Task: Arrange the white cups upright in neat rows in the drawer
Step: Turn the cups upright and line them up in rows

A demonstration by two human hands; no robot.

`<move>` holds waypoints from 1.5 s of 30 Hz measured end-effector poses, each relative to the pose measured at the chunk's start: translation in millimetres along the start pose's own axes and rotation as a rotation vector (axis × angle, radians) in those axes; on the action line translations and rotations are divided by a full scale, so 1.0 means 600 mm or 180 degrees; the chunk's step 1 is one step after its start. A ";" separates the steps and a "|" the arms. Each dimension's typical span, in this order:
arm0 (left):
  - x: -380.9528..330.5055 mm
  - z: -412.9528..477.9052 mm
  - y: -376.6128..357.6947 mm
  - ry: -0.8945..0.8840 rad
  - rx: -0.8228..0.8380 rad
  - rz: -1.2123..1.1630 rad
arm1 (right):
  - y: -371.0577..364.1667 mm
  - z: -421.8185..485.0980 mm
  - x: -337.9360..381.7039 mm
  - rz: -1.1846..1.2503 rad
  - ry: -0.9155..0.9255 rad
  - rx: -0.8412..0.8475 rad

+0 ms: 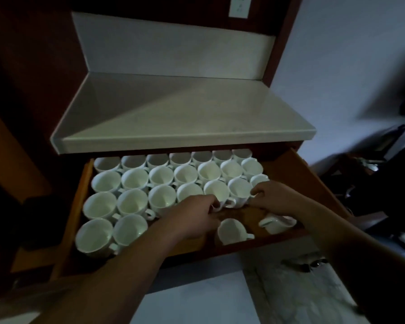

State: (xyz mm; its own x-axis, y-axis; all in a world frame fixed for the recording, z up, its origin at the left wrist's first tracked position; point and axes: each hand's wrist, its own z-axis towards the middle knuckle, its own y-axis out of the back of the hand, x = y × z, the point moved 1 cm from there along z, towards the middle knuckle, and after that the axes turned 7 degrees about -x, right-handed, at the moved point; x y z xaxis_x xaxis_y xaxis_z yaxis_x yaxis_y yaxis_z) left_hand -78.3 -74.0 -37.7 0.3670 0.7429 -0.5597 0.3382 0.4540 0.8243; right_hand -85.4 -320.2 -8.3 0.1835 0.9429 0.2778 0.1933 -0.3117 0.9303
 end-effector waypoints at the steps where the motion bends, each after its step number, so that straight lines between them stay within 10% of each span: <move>1: -0.015 0.013 -0.016 0.0019 0.0118 0.0027 | 0.006 0.002 -0.033 -0.0109 -0.0075 -0.0012; 11: -0.106 0.099 -0.136 0.0141 0.0892 0.0416 | -0.022 0.048 -0.190 -0.0682 0.0041 0.0819; 35: -0.014 0.020 -0.034 0.1012 0.0676 0.1085 | -0.033 0.012 0.001 -0.0421 0.1014 0.1108; 39: -0.026 0.006 0.034 0.1014 0.0181 0.0149 | 0.022 0.018 0.021 0.0522 0.0909 0.0976; 45: -0.044 0.004 0.100 0.1277 -0.0391 -0.3668 | 0.092 0.006 0.071 0.3119 0.0467 0.0769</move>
State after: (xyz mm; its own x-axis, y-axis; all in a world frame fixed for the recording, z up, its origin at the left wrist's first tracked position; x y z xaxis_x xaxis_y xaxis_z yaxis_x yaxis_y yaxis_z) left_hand -65.4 -67.6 26.0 -0.3929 -0.0347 -0.9189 0.1966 0.9730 -0.1208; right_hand -63.4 -297.6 54.0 0.2487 0.2603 0.9329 0.2141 -0.9542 0.2091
